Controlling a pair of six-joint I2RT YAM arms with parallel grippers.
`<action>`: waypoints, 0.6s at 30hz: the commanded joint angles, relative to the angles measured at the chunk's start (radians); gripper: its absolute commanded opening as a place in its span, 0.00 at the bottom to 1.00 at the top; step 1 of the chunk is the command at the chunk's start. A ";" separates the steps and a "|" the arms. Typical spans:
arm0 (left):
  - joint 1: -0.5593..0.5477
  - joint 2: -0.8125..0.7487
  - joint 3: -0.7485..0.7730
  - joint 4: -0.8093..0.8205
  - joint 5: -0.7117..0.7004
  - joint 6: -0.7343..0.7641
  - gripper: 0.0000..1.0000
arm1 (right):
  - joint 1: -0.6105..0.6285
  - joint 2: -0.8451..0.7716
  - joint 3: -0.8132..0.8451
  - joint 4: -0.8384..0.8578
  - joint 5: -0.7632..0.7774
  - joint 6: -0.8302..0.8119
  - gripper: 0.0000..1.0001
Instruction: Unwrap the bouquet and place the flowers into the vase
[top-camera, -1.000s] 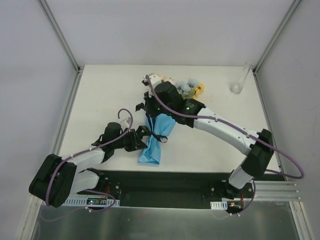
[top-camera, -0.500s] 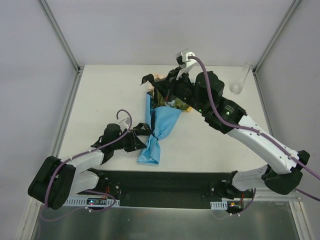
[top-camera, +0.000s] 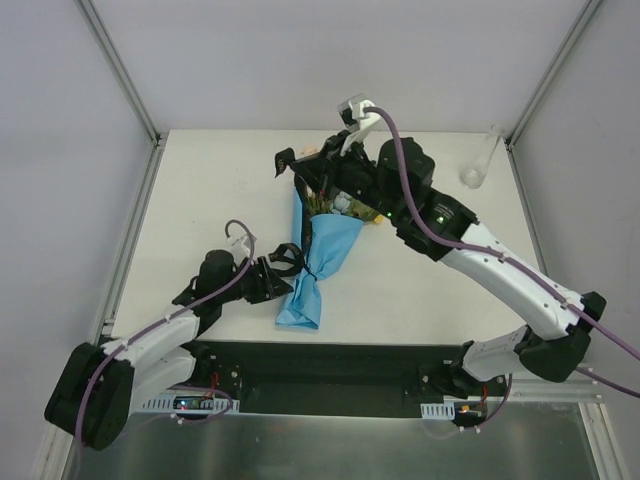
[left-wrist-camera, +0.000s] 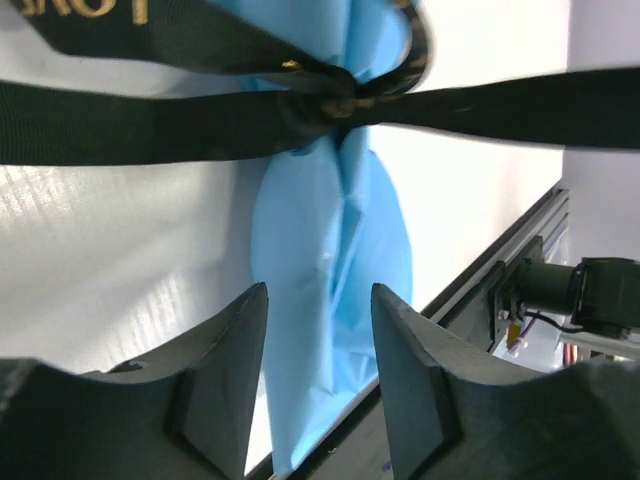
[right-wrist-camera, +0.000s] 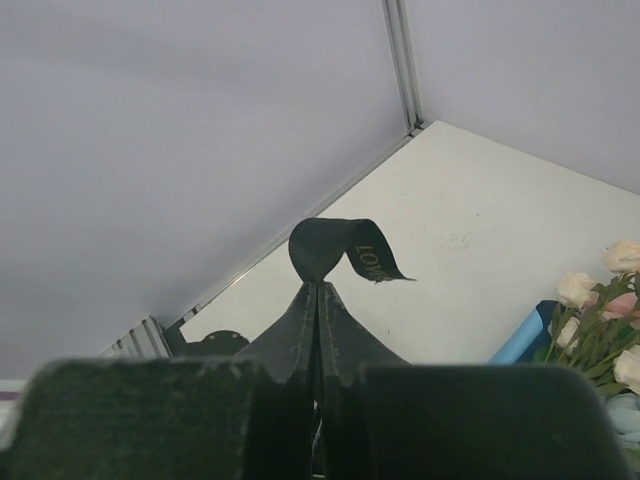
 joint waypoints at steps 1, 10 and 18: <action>-0.006 -0.240 0.039 -0.186 -0.092 0.041 0.50 | -0.024 0.124 0.057 0.027 -0.068 0.059 0.01; -0.004 -0.676 0.200 -0.549 -0.399 0.128 0.73 | -0.052 0.555 0.341 -0.071 -0.403 0.277 0.01; -0.004 -0.628 0.256 -0.584 -0.439 0.165 0.94 | -0.076 0.584 0.337 -0.273 -0.409 0.151 0.60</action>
